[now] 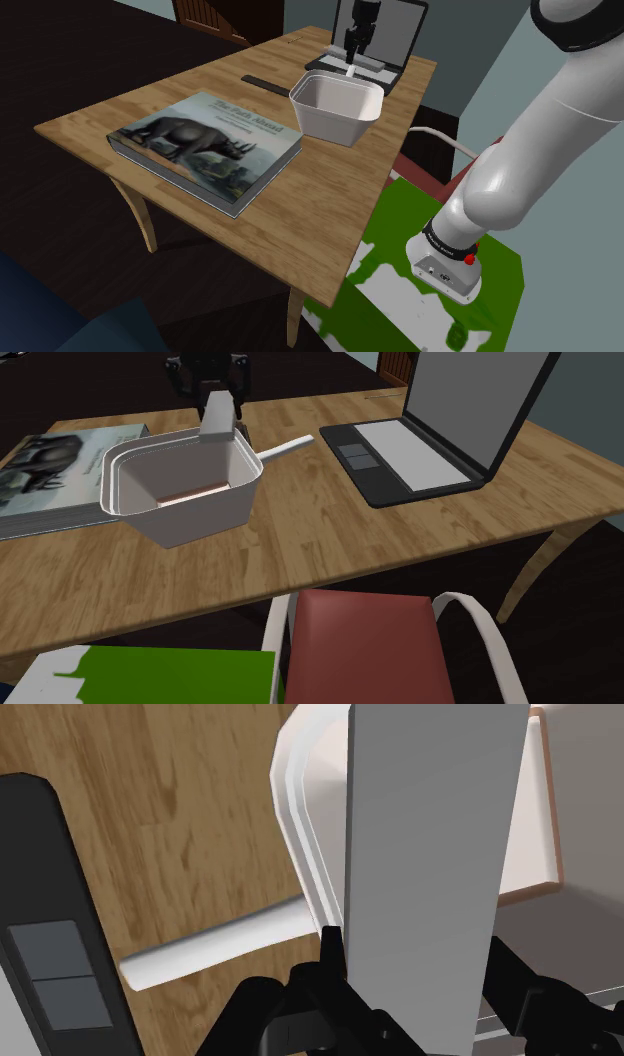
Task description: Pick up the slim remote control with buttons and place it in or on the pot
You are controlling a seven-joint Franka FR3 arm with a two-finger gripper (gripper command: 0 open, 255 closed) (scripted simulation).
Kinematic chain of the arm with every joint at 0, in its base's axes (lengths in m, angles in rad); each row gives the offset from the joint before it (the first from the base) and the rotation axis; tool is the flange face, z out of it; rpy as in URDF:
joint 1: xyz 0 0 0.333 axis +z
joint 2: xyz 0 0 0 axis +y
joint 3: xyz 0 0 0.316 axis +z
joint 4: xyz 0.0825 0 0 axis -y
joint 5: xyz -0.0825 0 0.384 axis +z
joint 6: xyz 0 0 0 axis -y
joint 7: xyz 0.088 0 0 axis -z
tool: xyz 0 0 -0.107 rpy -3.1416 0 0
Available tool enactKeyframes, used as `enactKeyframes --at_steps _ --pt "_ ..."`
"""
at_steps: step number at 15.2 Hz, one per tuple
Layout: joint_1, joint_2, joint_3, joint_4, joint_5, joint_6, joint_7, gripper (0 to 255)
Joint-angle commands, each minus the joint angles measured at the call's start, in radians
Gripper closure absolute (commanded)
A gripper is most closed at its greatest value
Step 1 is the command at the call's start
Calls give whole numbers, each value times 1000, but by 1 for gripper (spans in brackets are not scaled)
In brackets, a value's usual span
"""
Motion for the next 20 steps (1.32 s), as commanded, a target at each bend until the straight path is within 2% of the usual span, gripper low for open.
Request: enactKeyframes --at_steps 1,14,20 --pt "13 -6 15 -3 -2 -4 30 255" --pt "11 13 12 -163 3 175 28 255" --pt "11 13 12 -163 3 175 28 255"
